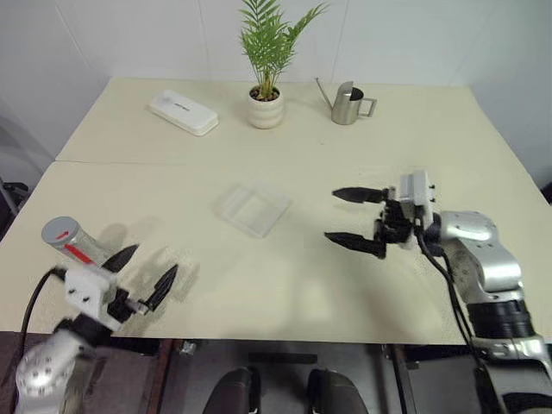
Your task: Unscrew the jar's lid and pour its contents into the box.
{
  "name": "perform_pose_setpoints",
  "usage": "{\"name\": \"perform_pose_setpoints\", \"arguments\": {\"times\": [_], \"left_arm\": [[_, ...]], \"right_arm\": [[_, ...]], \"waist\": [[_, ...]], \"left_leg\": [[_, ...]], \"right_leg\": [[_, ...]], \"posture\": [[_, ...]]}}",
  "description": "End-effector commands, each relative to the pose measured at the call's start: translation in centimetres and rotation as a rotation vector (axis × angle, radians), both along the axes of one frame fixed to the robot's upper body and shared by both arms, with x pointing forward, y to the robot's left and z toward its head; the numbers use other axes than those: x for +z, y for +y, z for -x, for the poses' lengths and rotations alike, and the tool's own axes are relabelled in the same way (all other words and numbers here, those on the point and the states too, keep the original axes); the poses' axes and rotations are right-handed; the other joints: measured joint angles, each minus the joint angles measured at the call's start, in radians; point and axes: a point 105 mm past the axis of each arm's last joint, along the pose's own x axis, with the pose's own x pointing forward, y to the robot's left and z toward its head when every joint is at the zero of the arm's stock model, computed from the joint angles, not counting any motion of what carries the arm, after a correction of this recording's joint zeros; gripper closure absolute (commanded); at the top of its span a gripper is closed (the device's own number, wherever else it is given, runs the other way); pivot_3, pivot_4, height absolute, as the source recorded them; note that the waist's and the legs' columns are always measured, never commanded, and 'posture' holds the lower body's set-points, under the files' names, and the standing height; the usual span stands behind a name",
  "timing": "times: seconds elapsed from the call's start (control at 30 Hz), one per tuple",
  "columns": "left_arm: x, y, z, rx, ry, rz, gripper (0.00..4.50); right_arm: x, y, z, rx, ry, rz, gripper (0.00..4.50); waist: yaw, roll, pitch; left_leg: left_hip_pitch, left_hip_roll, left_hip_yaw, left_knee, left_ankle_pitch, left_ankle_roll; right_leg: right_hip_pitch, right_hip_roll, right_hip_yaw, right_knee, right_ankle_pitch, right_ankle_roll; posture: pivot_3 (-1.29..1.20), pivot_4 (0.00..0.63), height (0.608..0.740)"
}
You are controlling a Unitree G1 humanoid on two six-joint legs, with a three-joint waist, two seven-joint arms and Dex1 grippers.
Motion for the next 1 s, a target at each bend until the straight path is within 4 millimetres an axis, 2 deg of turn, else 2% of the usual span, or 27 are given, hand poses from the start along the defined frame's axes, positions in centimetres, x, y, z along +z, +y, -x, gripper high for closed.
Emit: {"name": "perform_pose_setpoints", "arguments": {"times": [0.03, 0.2, 0.33, 0.5, 0.7, 1.0], "left_arm": [[0.5, 2.7, 1.7, 0.308, -0.056, 0.05, 0.02], [0.0, 3.7, 2.2, 0.556, -0.1, 0.131, 0.02], [0.5, 3.4, 1.0, 0.606, -0.137, 0.168, 0.02], [0.7, 4.7, 0.6, 0.706, -0.166, 0.189, 0.02], [1.8, 5.2, -2.1, 0.684, -0.202, 0.186, 0.02], [2.6, 6.2, -4.0, 0.708, -0.203, 0.16, 0.02]], "right_arm": [[1.7, 2.5, 0.6, 0.105, -0.046, -0.048, 0.0], [2.9, 5.7, 0.6, 0.154, -0.072, -0.085, 0.0], [3.0, 6.9, 1.0, 0.175, -0.068, -0.104, 0.0], [3.1, 7.1, 1.3, 0.17, -0.069, -0.108, 0.0], [3.5, 6.9, 1.3, 0.141, -0.071, -0.12, 0.0], [3.4, 7.1, 2.0, 0.138, -0.051, -0.14, 0.0]], "waist": [[0.022, -0.002, 0.001], [0.024, -0.004, -0.001], [0.03, -0.005, -0.001], [0.025, -0.005, -0.002], [0.024, -0.005, -0.002], [0.023, -0.006, -0.002]], "left_leg": [[0.0, 0.0, 0.0, 0.0, 0.0, 0.0], [-0.002, 0.001, 0.002, 0.003, -0.005, 0.006], [-0.004, 0.002, 0.002, 0.002, -0.002, 0.002], [-0.011, 0.002, 0.003, 0.006, -0.002, 0.002], [-0.012, 0.003, 0.003, 0.006, -0.003, 0.001], [-0.012, 0.005, 0.003, 0.007, -0.003, 0.001]], "right_leg": [[0.0, 0.0, 0.0, 0.0, 0.0, 0.0], [-0.002, 0.0, 0.002, -0.005, 0.003, -0.001], [-0.004, 0.001, 0.0, -0.005, 0.003, -0.001], [-0.01, 0.002, -0.001, -0.001, 0.003, -0.001], [-0.01, 0.006, -0.002, -0.001, 0.003, -0.001], [-0.01, 0.011, 0.0, 0.0, 0.003, -0.001]], "posture": [[0.0, 0.15, 0.74], [0.0, 0.15, 0.74], [0.0, 0.15, 0.74], [0.0, 0.15, 0.74], [0.0, 0.15, 0.74], [0.0, 0.15, 0.74]]}}
